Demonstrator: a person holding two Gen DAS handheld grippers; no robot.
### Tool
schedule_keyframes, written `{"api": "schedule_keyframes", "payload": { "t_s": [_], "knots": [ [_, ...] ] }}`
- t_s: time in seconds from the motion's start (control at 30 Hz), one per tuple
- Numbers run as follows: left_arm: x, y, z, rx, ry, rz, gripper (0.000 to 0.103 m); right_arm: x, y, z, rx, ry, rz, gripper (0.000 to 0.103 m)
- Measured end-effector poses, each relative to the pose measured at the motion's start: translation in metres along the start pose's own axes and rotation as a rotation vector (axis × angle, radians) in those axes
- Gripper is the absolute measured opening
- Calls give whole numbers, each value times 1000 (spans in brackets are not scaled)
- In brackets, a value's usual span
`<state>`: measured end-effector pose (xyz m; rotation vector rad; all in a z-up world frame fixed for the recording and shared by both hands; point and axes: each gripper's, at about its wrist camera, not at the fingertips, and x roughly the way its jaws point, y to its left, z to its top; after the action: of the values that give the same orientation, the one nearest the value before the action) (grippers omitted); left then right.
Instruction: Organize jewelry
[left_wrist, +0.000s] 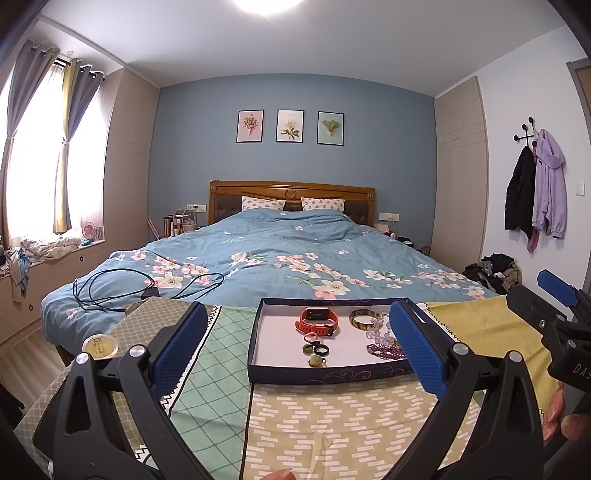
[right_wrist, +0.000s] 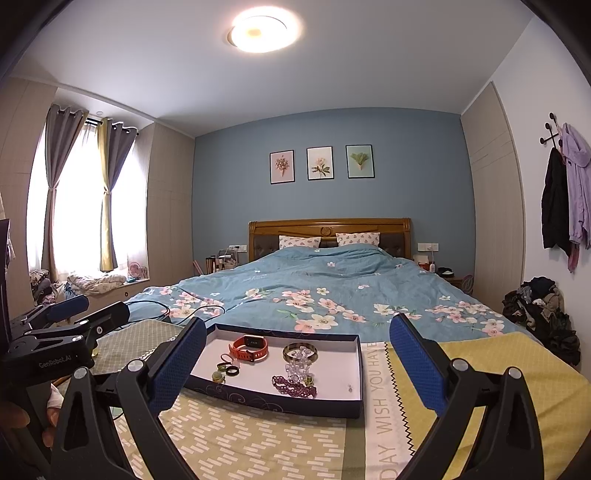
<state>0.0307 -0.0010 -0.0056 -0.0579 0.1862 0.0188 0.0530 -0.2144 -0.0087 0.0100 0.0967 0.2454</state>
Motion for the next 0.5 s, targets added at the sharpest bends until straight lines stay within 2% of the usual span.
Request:
{"api": "schedule_keyframes", "payload": {
  "t_s": [0.5],
  "knots": [
    [-1, 0, 0, -1, 0, -2, 97, 0, 0, -2, 1, 6, 2, 96]
  ]
}}
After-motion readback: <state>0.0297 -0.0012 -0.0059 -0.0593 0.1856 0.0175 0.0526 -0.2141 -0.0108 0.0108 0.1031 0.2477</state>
